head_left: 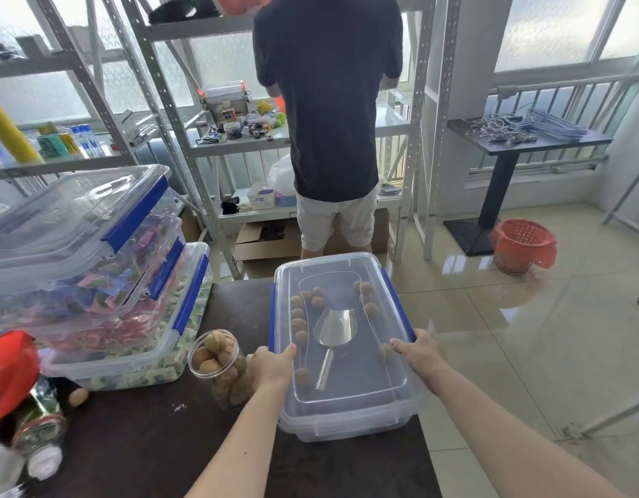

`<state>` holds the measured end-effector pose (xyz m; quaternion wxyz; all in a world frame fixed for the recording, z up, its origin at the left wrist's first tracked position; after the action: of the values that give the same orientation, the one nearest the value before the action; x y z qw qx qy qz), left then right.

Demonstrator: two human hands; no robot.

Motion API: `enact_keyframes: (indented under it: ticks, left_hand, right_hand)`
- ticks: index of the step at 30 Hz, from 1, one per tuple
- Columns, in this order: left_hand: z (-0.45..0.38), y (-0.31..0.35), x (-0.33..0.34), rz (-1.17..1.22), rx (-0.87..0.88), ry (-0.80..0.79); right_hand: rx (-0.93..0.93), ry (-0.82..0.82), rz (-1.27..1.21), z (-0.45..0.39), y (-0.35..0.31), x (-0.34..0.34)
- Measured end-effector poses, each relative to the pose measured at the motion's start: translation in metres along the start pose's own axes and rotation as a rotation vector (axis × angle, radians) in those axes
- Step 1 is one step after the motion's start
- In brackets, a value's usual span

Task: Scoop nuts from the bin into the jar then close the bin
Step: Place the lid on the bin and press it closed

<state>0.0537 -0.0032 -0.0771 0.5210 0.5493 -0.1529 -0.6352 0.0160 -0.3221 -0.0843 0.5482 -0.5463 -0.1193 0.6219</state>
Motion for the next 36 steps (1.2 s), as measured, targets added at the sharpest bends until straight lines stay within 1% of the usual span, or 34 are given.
enact_keyframes:
  ticks: [4,6,11,21,23,26,29,32,36]
  left_hand:
    - [0.005,0.006,-0.003,-0.025,0.046,0.021]
    - [0.007,0.01,-0.003,-0.093,0.084,0.037]
    - [0.007,0.011,-0.001,-0.155,0.106,0.05]
    - [0.009,0.015,0.0,-0.183,0.134,0.033]
    - [0.011,0.015,0.002,-0.19,0.134,0.012]
    - [0.015,0.018,0.004,-0.208,0.118,-0.038]
    - [0.017,0.023,0.006,-0.188,0.104,-0.097]
    - [0.018,0.038,0.006,-0.157,0.141,-0.127]
    - [0.021,0.071,0.005,-0.127,0.209,-0.145]
  right_hand:
    - [-0.016,0.021,0.046,0.005,-0.006,-0.003]
    - [-0.023,0.034,0.09,0.006,-0.008,-0.003]
    - [-0.043,0.084,0.26,0.007,-0.015,-0.006]
    - [-0.052,0.08,0.302,0.01,-0.017,-0.004]
    - [-0.044,0.056,0.302,0.012,-0.017,-0.001]
    - [0.012,-0.01,0.229,0.012,-0.015,0.005]
    - [0.043,-0.033,0.186,0.008,-0.017,0.005]
    - [-0.003,0.004,0.244,0.008,-0.034,-0.004]
    - [-0.084,-0.009,0.305,0.009,-0.068,-0.009]
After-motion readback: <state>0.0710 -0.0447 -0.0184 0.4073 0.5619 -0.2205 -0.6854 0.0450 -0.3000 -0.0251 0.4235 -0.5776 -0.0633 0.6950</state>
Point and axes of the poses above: each hand's wrist, its own z-axis away from the middle knuckle, its own x-axis out of the palm, y = z × x, the point moved 9 cm from there along -z, towards the middle knuckle, and after that the axes turned 6 degrees about z, right-handed, at the moved point
